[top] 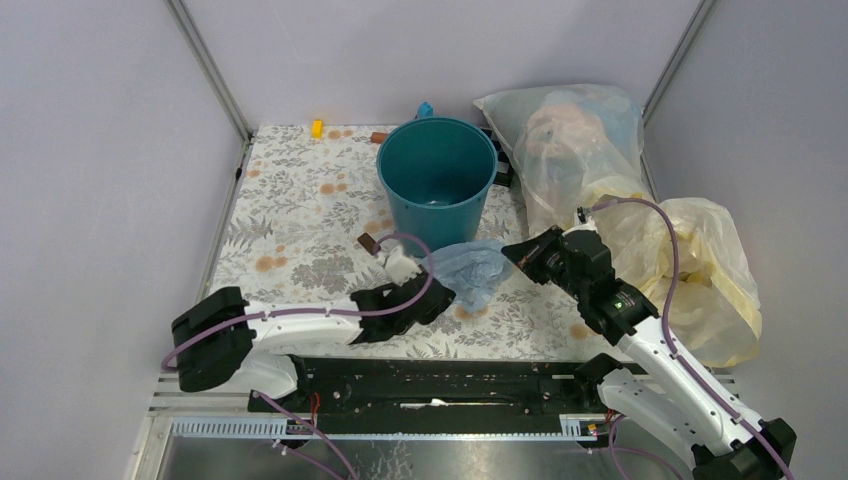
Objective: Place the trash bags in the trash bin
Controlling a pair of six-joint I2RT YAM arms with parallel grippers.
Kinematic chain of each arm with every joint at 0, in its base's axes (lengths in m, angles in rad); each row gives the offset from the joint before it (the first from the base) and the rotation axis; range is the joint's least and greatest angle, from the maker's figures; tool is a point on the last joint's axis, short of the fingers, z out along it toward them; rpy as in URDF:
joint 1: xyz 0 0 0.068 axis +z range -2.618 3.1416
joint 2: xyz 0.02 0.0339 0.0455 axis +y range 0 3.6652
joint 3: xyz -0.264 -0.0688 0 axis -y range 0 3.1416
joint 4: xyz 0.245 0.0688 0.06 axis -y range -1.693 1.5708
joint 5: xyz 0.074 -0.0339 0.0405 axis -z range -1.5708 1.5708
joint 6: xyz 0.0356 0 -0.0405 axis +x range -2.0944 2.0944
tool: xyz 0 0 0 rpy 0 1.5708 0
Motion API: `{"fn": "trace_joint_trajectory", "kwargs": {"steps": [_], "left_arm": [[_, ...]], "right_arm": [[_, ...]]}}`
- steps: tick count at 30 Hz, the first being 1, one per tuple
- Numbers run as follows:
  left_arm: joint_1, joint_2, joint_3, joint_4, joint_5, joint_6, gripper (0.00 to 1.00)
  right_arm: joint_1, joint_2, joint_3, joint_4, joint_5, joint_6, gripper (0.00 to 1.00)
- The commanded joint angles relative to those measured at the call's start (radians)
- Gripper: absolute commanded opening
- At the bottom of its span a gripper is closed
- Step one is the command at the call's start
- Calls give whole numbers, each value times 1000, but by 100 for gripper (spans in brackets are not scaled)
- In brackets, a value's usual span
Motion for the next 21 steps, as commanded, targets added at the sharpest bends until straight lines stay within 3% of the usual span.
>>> {"fn": "trace_joint_trajectory", "kwargs": {"steps": [1,5,10,21], "left_arm": [[-9,72,215,-260,-13,646,0],[-30,118,266,-438,-49,870,0],[-47,3,157,-379,1,982,0],[-10,-174,98,-433,8,1049,0]], "right_arm": [[4,6,85,-107,128,-102,0],[4,33,137,-168,199,-166,0],[3,56,214,-226,315,-249,0],[2,212,481,-416,553,-464,0]]}}
